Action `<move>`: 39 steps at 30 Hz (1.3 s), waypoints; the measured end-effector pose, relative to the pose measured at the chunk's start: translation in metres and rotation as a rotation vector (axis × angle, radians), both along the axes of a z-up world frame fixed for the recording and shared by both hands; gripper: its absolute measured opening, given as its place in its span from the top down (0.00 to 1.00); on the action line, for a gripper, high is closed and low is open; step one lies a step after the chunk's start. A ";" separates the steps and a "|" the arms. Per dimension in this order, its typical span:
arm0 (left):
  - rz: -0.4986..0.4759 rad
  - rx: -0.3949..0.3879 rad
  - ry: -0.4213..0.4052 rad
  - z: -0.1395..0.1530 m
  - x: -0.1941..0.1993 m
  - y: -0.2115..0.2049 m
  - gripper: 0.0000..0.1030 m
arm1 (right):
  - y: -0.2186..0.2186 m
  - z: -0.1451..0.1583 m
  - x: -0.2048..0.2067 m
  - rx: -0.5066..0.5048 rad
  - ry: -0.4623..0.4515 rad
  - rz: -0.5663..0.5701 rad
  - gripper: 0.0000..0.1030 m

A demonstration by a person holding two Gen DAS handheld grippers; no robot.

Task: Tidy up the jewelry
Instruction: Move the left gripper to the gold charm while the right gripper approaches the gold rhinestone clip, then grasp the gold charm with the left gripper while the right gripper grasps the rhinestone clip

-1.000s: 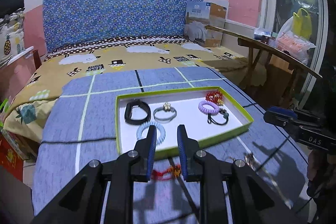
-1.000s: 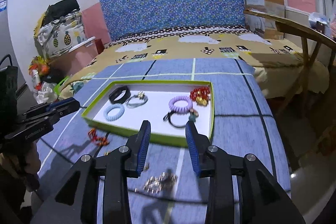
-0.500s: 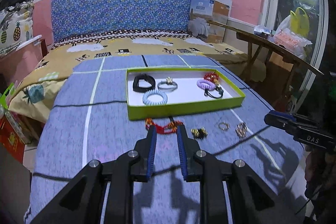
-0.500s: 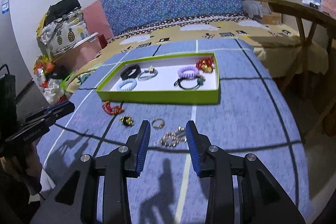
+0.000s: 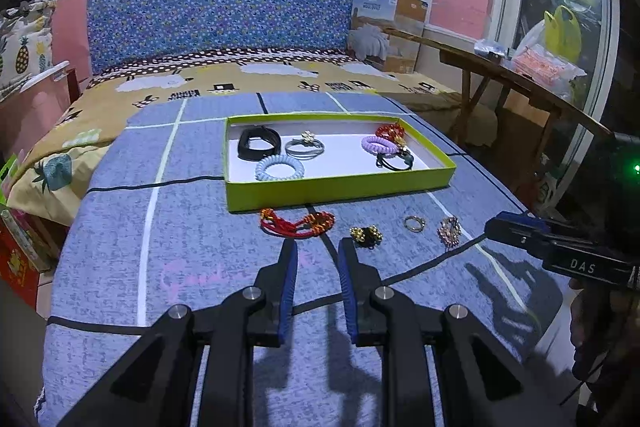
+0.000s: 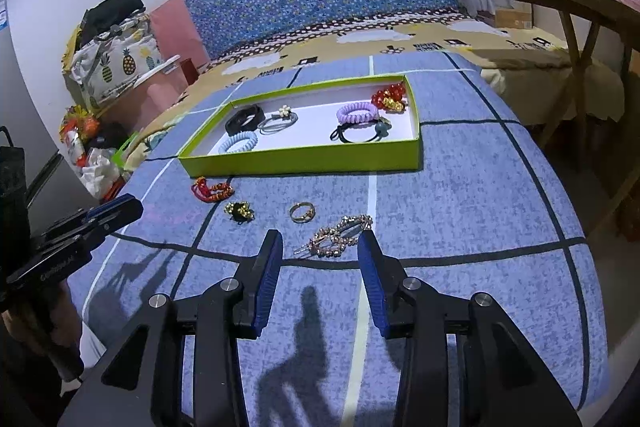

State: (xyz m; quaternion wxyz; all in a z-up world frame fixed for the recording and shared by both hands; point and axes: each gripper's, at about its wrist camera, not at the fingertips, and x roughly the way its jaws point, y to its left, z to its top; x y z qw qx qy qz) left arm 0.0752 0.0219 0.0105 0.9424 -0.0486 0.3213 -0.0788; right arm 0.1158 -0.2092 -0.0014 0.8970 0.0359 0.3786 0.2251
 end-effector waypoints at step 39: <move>-0.119 -0.027 0.171 -0.032 0.064 -0.047 0.73 | 0.019 -0.027 0.034 -0.158 0.075 -0.023 0.61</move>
